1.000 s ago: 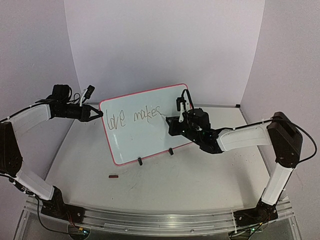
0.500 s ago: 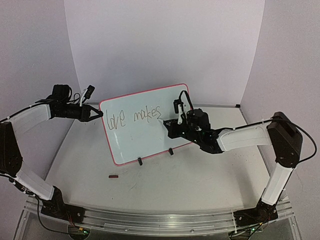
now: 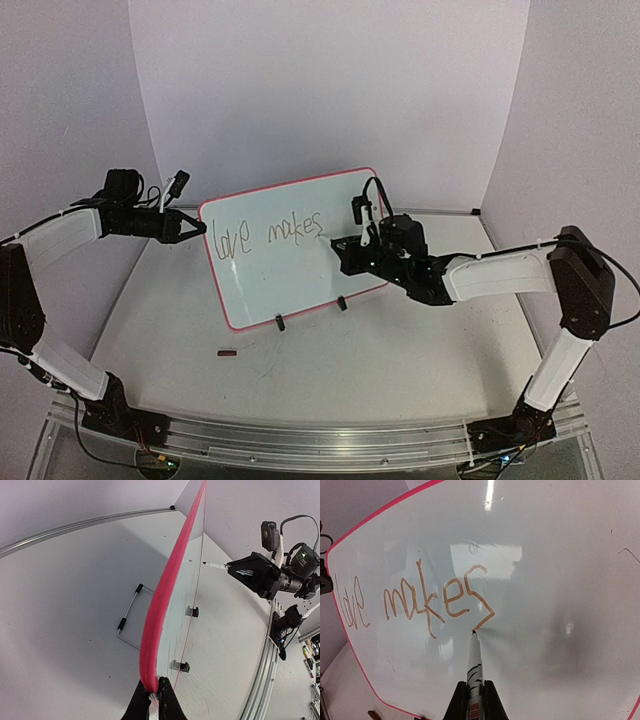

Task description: Write a sentence on the whiteboard

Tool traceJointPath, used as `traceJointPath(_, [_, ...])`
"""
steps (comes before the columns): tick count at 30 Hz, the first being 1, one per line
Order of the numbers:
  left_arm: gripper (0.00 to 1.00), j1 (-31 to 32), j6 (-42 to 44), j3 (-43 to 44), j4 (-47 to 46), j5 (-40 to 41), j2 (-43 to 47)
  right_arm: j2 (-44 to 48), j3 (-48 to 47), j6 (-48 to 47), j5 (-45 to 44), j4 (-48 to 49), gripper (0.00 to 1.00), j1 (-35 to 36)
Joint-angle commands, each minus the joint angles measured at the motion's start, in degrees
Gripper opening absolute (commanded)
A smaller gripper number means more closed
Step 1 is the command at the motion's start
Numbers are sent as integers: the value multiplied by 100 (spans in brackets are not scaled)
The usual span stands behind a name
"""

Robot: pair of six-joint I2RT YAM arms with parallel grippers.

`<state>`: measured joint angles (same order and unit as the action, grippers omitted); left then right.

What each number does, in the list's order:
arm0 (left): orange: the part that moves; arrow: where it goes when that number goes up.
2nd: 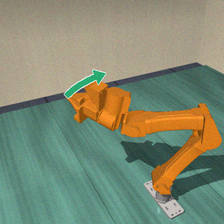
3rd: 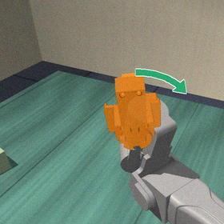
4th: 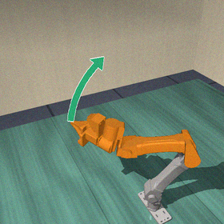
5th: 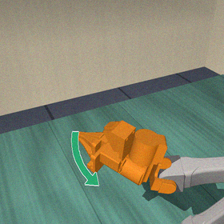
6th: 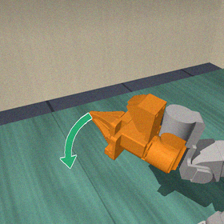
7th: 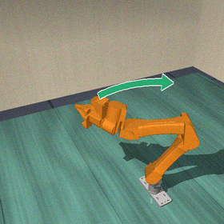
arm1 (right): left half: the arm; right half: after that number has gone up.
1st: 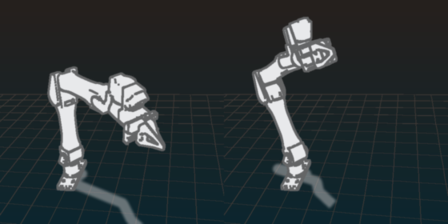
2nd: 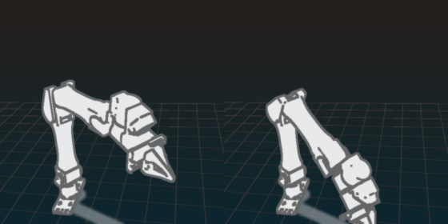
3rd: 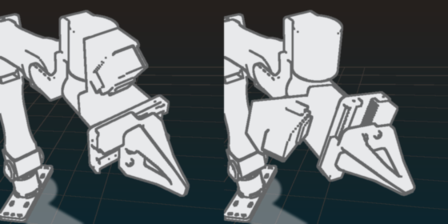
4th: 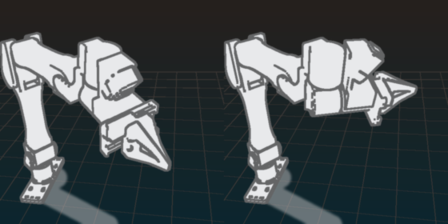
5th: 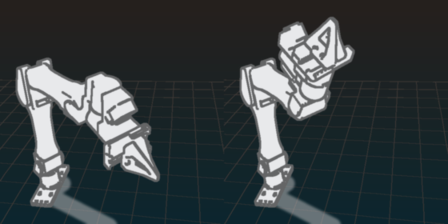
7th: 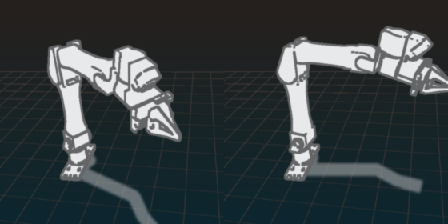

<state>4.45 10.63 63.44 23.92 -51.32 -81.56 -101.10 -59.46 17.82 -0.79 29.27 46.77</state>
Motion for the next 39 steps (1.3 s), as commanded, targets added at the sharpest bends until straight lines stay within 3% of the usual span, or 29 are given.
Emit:
traceJointPath(1, [0, 21, 261, 135, 85, 262, -62, 634, 81, -41, -31, -208, 0, -27])
traceJointPath(8, [0, 20, 258, 129, 93, 261, -46, 1100, 216, -116, 319, -670, 0, -111])
traceJointPath(19, [0, 63, 258, 134, 110, 286, -21, 1211, 378, 81, 1829, -511, 0, -967])
traceJointPath(39, [0, 80, 283, 151, 130, 295, -117, 267, -938, -371, 1155, -483, 0, -1126])
